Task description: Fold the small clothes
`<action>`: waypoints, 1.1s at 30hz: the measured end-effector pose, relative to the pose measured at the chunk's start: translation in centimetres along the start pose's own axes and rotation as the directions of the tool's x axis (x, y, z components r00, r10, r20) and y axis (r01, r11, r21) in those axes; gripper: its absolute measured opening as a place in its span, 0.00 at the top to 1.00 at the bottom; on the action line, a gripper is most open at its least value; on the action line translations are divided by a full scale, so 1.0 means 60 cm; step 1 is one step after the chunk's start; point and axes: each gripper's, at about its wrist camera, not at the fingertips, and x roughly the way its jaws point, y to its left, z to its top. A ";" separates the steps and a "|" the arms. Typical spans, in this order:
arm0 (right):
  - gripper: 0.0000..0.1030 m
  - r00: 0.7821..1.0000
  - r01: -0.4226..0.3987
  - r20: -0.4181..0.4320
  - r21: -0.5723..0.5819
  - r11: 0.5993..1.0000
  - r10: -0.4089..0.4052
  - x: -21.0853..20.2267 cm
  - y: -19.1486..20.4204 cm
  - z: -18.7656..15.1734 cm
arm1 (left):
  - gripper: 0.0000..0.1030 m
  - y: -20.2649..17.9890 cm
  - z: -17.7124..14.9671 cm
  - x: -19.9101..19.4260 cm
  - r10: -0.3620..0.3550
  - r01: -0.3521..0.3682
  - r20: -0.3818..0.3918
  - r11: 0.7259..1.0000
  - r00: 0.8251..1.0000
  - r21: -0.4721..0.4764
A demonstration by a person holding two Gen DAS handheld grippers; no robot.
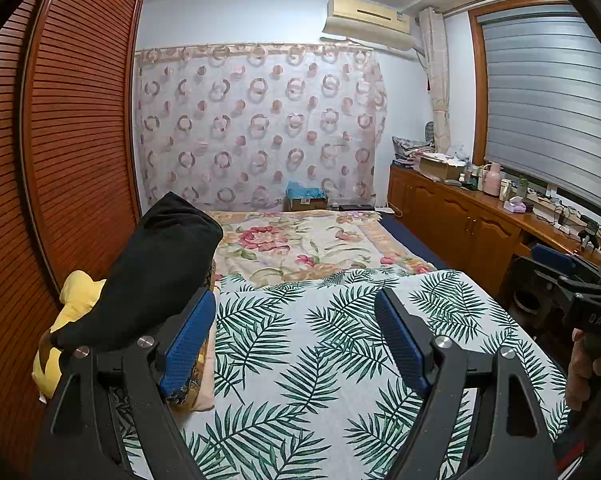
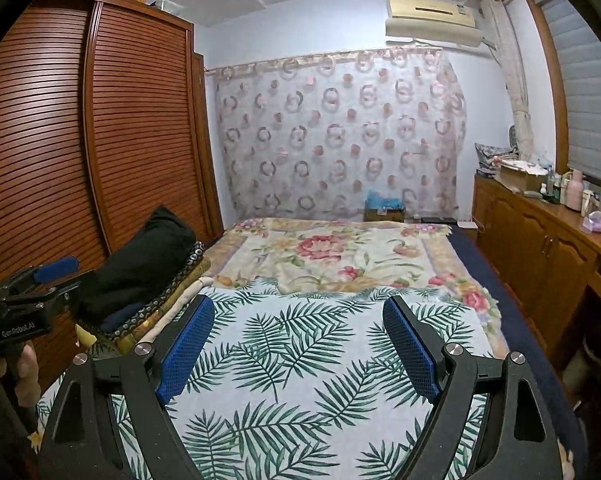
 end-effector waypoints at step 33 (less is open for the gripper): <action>0.15 1.000 0.001 0.007 0.003 1.000 -0.001 -0.017 -0.031 -0.006 | 0.20 0.000 -0.001 -0.015 0.008 -0.009 0.014 1.000 1.000 0.004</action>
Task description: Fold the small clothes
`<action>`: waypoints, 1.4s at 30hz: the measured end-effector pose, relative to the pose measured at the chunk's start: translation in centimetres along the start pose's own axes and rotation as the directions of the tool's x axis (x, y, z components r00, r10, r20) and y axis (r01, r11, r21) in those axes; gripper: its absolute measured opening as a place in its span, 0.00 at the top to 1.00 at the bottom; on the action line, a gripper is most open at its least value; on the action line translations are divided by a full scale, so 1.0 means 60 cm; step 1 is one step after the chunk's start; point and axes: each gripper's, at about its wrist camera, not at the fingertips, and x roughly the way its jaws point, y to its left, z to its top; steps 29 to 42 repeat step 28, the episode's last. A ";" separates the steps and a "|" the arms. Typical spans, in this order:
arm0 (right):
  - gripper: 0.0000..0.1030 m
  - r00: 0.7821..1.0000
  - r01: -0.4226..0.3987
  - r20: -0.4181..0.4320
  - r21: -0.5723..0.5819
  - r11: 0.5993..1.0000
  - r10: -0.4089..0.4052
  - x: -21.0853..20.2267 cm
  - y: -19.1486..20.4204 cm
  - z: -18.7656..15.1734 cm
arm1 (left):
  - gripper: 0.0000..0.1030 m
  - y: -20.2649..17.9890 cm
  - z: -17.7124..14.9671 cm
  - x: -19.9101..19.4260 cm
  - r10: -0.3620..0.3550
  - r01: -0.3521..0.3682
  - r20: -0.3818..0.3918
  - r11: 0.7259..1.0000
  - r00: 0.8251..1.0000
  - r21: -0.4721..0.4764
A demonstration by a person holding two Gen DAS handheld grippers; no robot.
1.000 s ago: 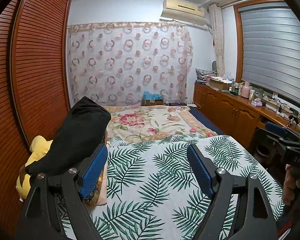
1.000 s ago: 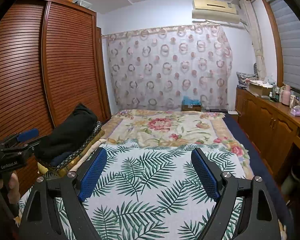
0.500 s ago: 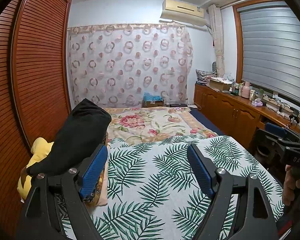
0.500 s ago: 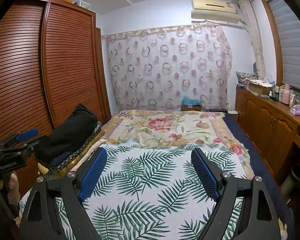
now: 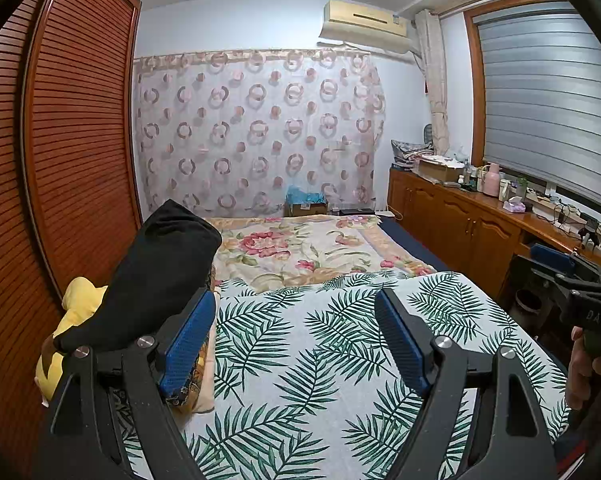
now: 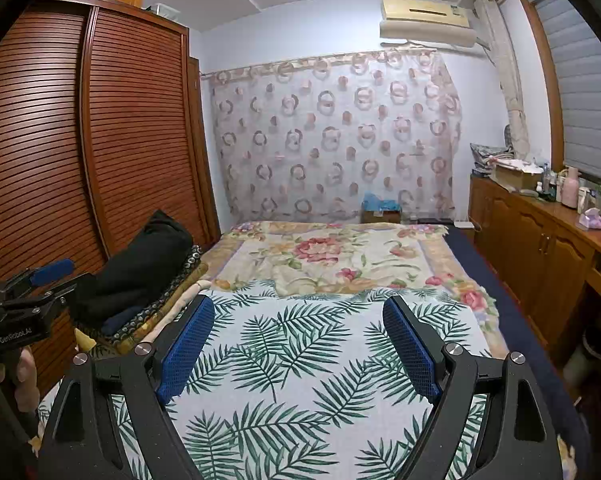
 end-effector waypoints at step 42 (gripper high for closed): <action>0.15 1.000 -0.003 0.008 -0.004 1.000 0.003 -0.012 -0.009 -0.005 | 0.20 -0.003 0.012 -0.013 -0.006 0.006 0.008 1.000 1.000 -0.003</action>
